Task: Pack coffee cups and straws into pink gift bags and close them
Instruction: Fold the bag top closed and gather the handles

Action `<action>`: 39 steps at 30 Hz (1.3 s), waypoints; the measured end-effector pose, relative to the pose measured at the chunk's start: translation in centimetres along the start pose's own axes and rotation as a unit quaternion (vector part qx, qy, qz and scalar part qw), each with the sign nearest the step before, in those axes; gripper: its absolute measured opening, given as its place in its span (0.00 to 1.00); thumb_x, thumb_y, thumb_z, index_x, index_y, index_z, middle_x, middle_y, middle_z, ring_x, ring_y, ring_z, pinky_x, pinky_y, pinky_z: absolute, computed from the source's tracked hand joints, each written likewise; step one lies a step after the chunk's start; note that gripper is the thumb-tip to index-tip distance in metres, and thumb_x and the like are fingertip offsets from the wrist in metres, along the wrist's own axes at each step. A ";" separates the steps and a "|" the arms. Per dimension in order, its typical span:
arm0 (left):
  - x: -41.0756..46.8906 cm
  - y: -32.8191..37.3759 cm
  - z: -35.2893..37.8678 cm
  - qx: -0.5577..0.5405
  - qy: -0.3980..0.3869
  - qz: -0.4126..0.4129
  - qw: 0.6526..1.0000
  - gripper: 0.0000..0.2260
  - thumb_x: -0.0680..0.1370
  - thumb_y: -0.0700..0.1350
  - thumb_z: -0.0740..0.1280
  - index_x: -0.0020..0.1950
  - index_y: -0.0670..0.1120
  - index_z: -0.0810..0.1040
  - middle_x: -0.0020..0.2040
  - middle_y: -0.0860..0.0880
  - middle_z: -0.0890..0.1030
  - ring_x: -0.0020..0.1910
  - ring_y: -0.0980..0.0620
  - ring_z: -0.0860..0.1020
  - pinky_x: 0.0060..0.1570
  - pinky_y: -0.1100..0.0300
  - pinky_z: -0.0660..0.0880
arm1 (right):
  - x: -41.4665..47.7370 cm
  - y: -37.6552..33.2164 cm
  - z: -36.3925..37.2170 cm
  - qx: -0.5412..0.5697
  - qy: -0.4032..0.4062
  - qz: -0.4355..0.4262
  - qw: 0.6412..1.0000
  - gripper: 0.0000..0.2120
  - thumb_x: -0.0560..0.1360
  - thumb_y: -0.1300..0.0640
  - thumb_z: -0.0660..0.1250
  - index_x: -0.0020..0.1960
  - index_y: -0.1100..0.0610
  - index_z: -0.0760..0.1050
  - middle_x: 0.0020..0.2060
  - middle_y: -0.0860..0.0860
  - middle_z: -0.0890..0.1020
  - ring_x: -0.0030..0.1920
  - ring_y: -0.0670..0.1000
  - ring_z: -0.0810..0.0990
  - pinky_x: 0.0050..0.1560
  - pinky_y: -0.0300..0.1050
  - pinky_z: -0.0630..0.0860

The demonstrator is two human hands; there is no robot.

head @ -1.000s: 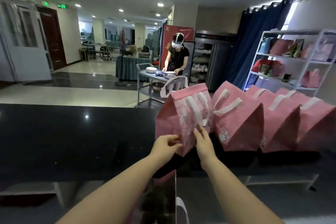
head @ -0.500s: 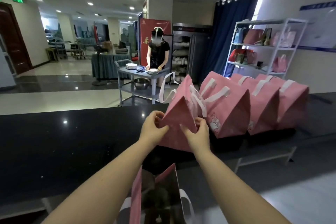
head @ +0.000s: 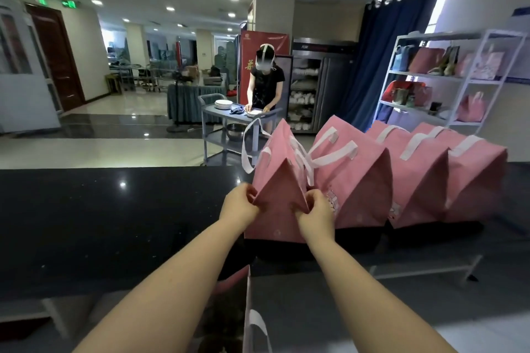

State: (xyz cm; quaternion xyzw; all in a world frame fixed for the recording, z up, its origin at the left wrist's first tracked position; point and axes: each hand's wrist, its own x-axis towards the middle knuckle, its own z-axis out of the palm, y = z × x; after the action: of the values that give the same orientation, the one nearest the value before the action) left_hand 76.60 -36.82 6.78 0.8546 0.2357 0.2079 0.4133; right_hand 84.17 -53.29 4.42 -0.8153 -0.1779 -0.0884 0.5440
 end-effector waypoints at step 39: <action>-14.4 1.8 -6.5 0.191 0.071 -0.040 0.978 0.18 0.73 0.47 0.73 0.60 0.61 0.75 0.59 0.55 0.76 0.59 0.54 0.74 0.57 0.52 0.75 | -6.0 -0.4 -1.6 0.034 -0.351 -0.270 0.896 0.21 0.73 0.66 0.64 0.56 0.42 0.77 0.54 0.38 0.76 0.59 0.44 0.74 0.59 0.39 0.72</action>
State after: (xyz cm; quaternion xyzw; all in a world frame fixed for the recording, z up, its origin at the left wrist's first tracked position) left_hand 61.87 -42.14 9.64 0.8908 0.3341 0.2020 0.2325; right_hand 78.57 -55.75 3.37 -0.6951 -0.5733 0.0656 0.4288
